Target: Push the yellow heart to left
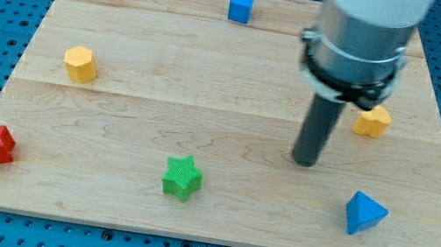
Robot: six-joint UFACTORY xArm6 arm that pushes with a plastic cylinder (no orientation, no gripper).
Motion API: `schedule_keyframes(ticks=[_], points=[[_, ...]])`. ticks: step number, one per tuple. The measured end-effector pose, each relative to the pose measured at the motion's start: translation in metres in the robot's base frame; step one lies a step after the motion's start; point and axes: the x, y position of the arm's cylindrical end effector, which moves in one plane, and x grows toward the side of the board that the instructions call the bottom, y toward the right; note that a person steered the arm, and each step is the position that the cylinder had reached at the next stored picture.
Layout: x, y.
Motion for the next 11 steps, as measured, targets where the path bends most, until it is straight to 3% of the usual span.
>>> schedule_keyframes(ticks=[2,8,11], points=[[-0.052,0.141],[-0.072,0.064],[-0.084,0.060]])
